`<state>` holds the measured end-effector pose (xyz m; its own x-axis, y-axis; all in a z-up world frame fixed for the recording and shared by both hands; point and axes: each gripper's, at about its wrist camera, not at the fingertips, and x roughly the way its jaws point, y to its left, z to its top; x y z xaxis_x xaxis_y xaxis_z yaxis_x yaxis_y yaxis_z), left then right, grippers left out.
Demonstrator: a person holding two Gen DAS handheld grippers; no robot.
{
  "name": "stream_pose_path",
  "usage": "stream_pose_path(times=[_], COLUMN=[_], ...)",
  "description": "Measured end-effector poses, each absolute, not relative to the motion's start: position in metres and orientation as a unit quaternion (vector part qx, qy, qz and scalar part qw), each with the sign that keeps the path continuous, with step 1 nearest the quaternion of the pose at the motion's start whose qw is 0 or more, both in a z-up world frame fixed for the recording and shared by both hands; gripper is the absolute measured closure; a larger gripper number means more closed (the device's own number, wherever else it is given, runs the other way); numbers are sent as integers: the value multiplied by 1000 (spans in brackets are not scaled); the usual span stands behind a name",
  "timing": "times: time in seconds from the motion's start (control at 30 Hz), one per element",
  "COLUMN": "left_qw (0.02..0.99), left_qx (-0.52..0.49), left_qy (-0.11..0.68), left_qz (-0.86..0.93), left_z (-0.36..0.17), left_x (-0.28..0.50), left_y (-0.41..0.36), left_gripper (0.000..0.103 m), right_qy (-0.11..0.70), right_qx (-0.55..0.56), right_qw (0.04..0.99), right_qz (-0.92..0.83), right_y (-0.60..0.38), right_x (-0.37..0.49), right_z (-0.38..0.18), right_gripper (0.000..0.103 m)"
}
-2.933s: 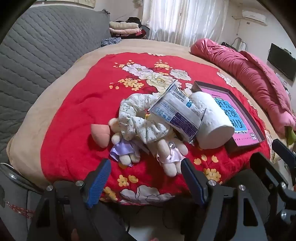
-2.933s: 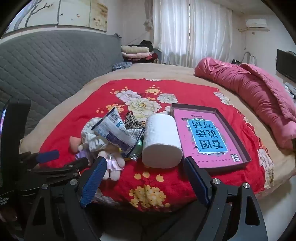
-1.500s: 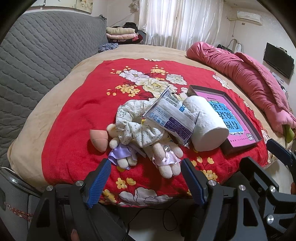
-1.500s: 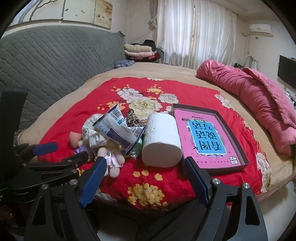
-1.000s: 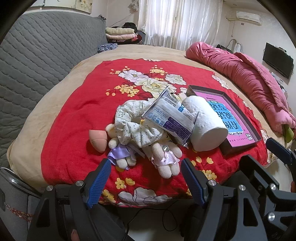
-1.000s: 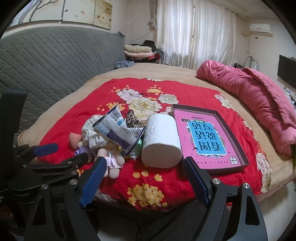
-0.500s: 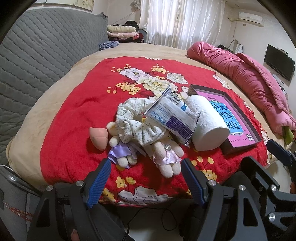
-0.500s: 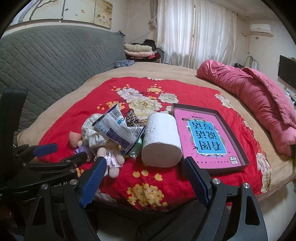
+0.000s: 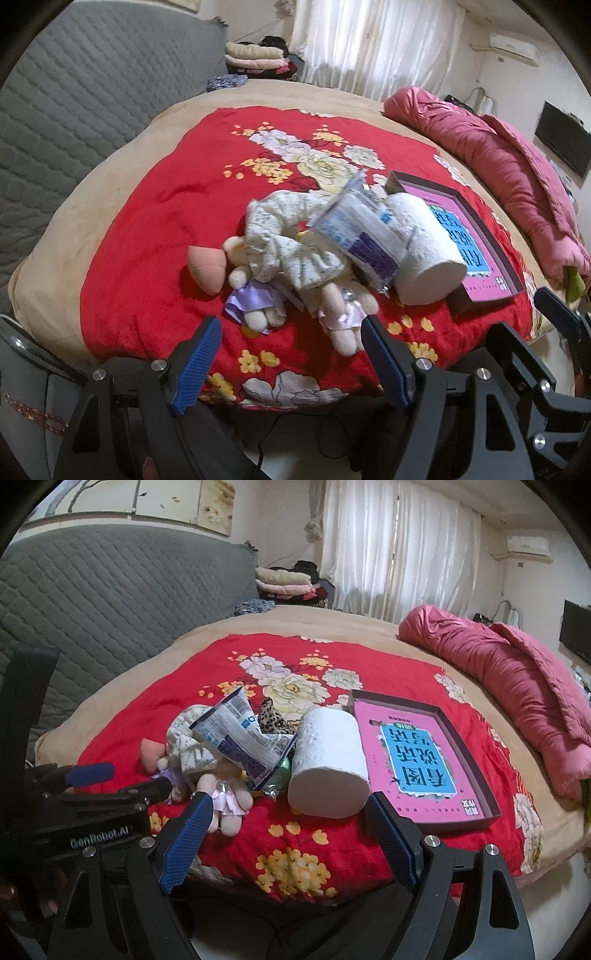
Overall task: Organize soft objects
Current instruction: 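Grasp the blue-and-white snack packet with the right gripper while the left gripper grasps the peach sponge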
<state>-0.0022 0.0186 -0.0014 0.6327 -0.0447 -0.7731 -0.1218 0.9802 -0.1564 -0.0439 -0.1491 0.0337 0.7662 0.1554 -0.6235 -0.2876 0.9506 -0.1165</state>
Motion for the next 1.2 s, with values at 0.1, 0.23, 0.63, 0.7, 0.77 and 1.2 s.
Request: stream_pose_path(times=[0.1,0.23,0.63,0.7,0.77,1.2], left_qw=[892,883,858,857,856,844], left_qx=[-121,-148,-209,-212,-213,-252], left_qy=[433,442,462,463,465,470], left_qz=[36,64,80,78,75,55], left_z=[-8,-19,-53,-57,-61,-78], left_x=[4,13,47,52,58,75], left_y=[37,65,116,119,119,130], left_gripper=[26,26,26,26,26,27], right_qy=[317,312,303,304,305,282], right_qx=[-106,-112,-139,-146,-155,-283], right_qw=[934,934,930,928,925,904], right_qz=[124,132,156,161,166,157], right_y=[-146,-142,-124,-121,-116,-71], right_x=[-42,-38,-14,-8,-2,42], right_z=[33,31,21,18,15,-17], right_gripper=[17,17,17,17,17,17])
